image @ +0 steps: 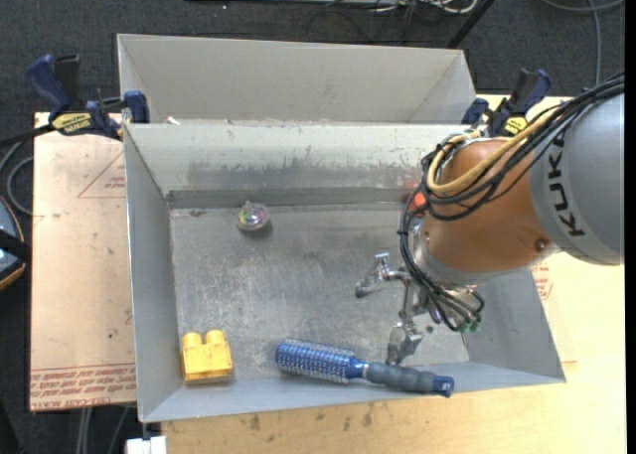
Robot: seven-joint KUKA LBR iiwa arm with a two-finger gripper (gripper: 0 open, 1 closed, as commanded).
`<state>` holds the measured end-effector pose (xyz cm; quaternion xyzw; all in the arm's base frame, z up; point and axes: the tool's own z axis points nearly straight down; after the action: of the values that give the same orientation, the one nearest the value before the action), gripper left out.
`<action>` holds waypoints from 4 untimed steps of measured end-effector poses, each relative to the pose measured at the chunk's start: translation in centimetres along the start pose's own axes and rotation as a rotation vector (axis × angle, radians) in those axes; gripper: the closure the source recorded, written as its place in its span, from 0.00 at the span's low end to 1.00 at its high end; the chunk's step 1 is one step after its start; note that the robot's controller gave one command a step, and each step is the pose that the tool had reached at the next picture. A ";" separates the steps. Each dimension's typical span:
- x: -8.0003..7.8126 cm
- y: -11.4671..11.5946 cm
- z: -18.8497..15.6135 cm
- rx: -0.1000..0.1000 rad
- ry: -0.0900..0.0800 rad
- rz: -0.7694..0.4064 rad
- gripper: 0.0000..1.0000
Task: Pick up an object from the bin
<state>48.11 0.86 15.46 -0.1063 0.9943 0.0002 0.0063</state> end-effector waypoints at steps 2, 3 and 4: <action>-0.8 -2.1 6.7 -0.003 0.005 -0.305 0.00; -0.6 -2.1 6.5 -0.004 0.009 -0.306 1.00; 0.1 -1.2 -3.9 -0.001 0.004 -0.281 1.00</action>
Offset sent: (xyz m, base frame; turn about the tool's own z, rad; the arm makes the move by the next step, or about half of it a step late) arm 0.0142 -0.0320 0.0987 -0.1949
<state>48.25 -0.37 19.40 -0.2443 0.9697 -0.0004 0.0042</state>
